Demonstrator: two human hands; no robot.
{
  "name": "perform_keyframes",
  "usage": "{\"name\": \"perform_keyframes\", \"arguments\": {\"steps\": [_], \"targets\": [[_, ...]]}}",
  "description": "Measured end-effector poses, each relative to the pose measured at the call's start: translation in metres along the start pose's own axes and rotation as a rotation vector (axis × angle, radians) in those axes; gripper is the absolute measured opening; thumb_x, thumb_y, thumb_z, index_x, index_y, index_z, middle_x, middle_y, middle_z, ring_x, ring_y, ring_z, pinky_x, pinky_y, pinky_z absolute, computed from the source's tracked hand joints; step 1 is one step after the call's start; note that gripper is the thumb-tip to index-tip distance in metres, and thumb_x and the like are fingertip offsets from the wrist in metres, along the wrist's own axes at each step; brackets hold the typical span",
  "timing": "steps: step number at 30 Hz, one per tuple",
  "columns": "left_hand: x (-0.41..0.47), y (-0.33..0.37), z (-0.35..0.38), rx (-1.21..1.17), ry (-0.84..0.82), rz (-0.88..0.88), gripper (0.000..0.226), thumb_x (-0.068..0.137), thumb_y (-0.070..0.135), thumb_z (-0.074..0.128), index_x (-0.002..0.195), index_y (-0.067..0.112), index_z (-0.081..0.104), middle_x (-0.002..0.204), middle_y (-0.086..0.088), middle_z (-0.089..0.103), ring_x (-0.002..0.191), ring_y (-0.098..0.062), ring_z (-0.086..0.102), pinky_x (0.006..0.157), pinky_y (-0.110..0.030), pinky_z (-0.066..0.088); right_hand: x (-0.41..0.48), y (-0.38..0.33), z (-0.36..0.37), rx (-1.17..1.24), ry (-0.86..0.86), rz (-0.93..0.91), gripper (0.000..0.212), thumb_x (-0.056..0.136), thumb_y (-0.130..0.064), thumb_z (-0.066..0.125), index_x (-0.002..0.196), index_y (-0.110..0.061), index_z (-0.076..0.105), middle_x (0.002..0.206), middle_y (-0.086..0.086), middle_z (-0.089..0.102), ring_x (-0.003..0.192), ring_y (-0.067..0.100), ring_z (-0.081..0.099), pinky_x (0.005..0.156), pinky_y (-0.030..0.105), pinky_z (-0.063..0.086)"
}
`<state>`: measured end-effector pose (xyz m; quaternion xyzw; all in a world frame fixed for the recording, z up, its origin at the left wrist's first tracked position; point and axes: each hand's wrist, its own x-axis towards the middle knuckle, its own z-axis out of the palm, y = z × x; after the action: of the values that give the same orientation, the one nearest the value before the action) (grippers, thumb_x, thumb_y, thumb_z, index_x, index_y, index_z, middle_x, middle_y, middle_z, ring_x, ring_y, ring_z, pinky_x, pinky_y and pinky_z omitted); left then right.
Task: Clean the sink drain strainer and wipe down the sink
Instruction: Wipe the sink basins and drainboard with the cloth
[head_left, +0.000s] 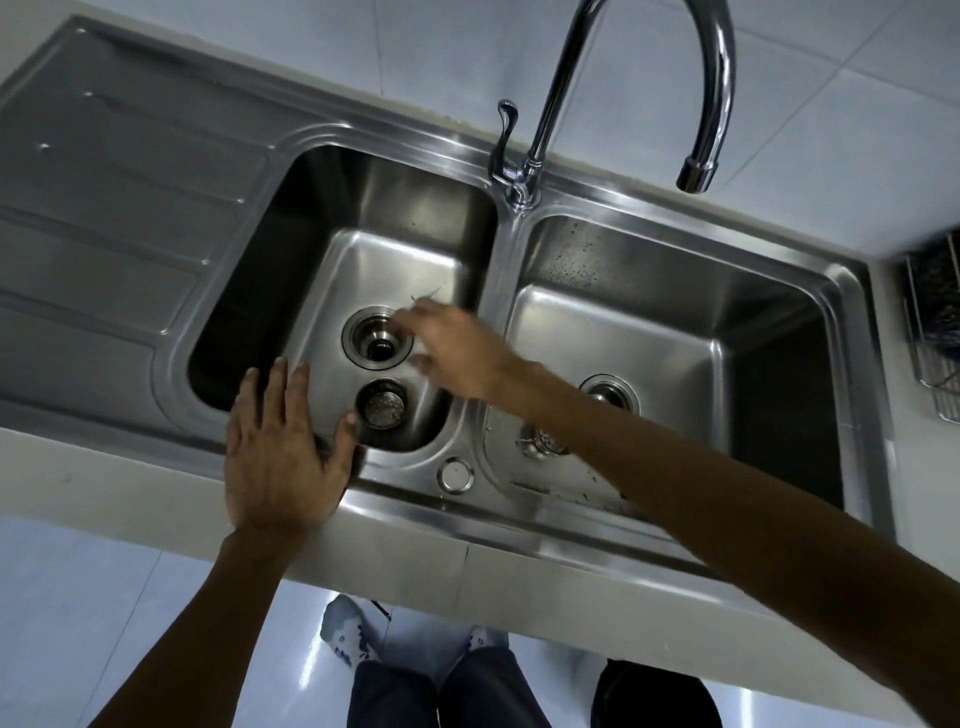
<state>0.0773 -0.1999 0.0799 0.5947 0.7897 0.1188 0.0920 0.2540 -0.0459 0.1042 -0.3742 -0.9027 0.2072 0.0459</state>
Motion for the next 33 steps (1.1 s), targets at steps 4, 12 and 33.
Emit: {"name": "perform_keyframes", "arguments": {"steps": [4, 12, 33], "targets": [[0.001, 0.001, 0.000, 0.013, -0.006, 0.002, 0.079, 0.094, 0.061, 0.032, 0.152, 0.008, 0.031, 0.159, -0.018, 0.031, 0.150, -0.037, 0.019, 0.118, -0.054, 0.020, -0.084, 0.061, -0.026, 0.027, 0.350, 0.215, 0.017, 0.082, -0.017, 0.062, 0.098, -0.016, 0.062, 0.086, -0.006, 0.067, 0.064, 0.006, 0.055, 0.065, 0.032, 0.057], [-0.001, 0.000, 0.002, 0.038, -0.008, 0.062, 0.077, 0.095, 0.060, 0.029, 0.152, 0.007, 0.030, 0.158, -0.019, 0.032, 0.150, -0.038, 0.020, 0.119, -0.054, 0.022, -0.149, 0.125, 0.059, -0.248, -0.508, 0.495, 0.102, 0.073, -0.059, 0.074, 0.154, -0.031, 0.018, 0.156, 0.012, 0.023, 0.133, 0.047, 0.041, 0.102, 0.059, 0.044], [-0.015, 0.078, 0.032, -0.100, -0.086, 0.289, 0.085, 0.095, 0.072, 0.030, 0.155, 0.013, 0.023, 0.163, -0.016, 0.021, 0.152, -0.031, 0.014, 0.120, -0.049, 0.013, -0.272, 0.186, 0.006, -0.245, -0.567, 0.631, 0.082, 0.075, -0.031, 0.081, 0.142, -0.018, 0.036, 0.138, 0.013, 0.038, 0.111, 0.037, 0.058, 0.091, 0.047, 0.054]]}}
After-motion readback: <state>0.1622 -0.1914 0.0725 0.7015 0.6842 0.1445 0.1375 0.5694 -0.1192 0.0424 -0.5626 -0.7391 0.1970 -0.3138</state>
